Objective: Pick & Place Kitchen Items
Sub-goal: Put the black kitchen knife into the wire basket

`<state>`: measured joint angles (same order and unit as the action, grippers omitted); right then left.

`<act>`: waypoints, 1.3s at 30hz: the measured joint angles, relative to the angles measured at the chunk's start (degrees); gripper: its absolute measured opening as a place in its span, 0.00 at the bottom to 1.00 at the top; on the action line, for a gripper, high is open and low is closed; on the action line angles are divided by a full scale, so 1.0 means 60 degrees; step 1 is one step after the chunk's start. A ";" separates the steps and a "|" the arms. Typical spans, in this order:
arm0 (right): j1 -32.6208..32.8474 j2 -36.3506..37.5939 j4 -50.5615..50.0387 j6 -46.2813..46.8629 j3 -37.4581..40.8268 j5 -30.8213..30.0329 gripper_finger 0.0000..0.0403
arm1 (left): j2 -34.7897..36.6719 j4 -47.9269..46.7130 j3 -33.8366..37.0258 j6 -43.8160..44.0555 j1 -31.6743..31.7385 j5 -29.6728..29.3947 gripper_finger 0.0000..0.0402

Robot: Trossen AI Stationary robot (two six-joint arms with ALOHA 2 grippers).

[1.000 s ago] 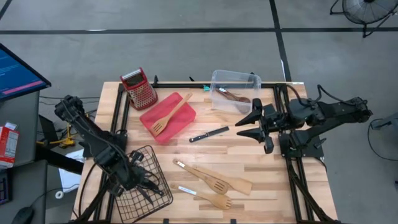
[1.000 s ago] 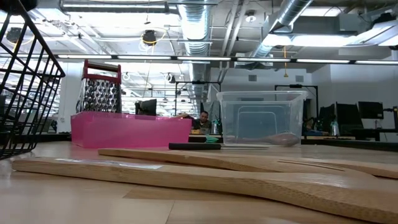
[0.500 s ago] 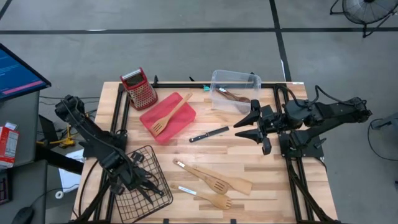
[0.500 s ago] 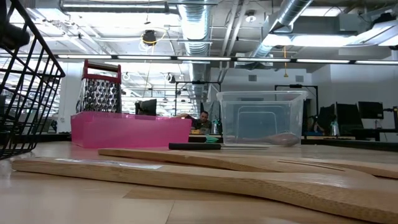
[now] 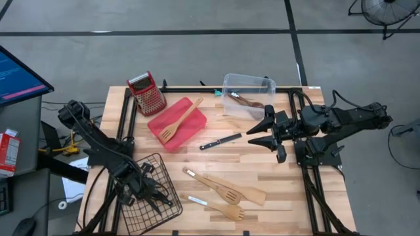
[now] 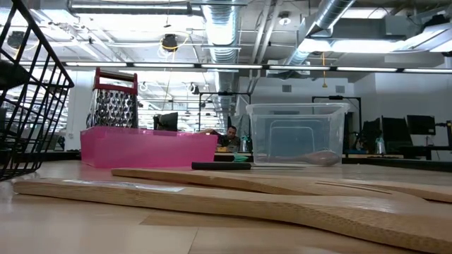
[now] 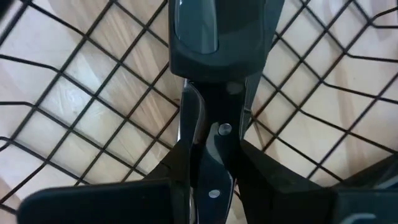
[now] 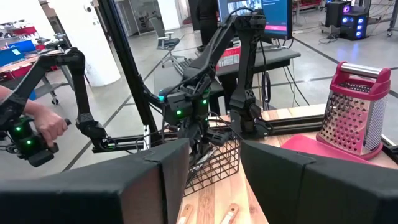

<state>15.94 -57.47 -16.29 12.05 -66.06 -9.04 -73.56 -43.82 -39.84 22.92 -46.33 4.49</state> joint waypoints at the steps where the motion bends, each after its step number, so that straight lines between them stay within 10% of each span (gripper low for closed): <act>1: 0.0000 0.0000 0.0000 0.0000 0.0000 0.0000 0.39 | 0.0000 0.0069 0.0071 0.0009 0.0003 -0.0004 0.16; 24: 0.0011 0.0000 0.0000 0.0032 0.0000 0.0025 0.41 | 0.0000 0.0525 0.0252 0.0003 0.0182 -0.0268 0.22; 39: 0.0007 0.0000 0.0000 0.0579 0.0000 0.0018 0.63 | 0.0008 0.0818 -0.0685 0.1031 0.0182 -0.0227 0.59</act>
<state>15.99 -57.47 -16.29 15.53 -66.06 -8.93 -73.51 -38.91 -43.95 29.10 -45.23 3.13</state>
